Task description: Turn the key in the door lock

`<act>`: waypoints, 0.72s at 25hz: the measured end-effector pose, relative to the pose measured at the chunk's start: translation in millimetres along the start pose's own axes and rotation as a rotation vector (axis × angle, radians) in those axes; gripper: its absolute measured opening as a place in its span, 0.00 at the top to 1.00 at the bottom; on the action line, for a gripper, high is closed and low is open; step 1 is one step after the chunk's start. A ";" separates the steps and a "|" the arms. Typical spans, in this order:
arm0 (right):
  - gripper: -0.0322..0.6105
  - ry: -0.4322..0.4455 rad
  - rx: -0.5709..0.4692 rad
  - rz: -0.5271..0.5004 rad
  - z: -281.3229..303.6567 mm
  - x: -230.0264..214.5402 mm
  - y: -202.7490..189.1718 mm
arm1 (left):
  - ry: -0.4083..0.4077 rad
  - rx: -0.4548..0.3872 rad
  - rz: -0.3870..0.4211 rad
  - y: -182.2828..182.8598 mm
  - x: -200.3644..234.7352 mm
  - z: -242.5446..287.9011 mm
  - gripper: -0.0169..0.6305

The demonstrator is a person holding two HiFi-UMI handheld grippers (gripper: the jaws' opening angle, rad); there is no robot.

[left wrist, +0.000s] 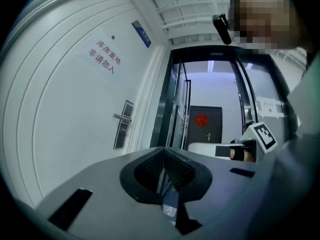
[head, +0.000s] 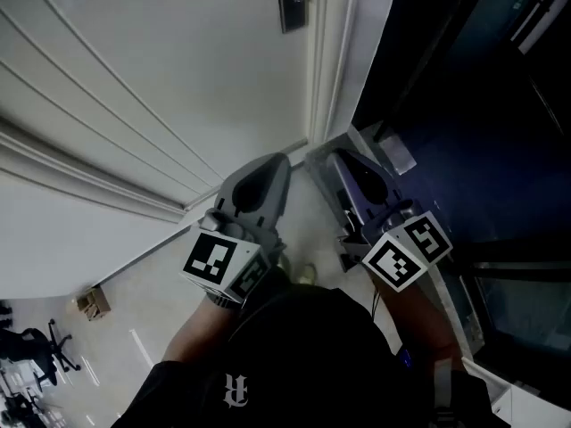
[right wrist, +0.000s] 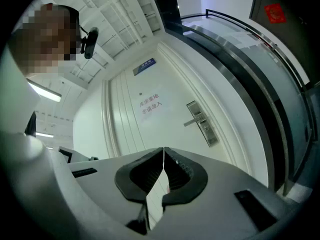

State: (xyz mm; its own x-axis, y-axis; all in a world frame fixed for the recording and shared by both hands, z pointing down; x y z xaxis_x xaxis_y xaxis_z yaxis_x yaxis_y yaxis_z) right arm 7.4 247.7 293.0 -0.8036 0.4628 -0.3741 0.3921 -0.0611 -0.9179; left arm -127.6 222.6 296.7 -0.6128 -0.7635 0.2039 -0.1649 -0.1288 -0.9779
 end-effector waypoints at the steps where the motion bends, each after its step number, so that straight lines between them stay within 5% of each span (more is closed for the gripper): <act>1: 0.92 -0.003 0.000 0.004 0.3 -2.8 0.5 | 0.001 0.006 -0.005 -1.0 0.3 3.7 0.96; 18: 0.92 -0.071 -0.031 0.001 101.3 -83.2 23.8 | -0.051 -0.015 -0.058 4.8 91.7 127.5 0.96</act>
State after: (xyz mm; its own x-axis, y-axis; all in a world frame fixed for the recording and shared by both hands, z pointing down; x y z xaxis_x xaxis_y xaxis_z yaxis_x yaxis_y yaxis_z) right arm 38.2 118.1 288.9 -0.8327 0.3985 -0.3844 0.4056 -0.0336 -0.9135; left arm -86.1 71.3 304.7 -0.5614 -0.7864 0.2576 -0.2108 -0.1651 -0.9635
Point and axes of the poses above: the fingertips, and each gripper's own axes: z forward along the fingers, x to its left, y out of its top, the point moved 5 cm from there along -z, backward along the fingers
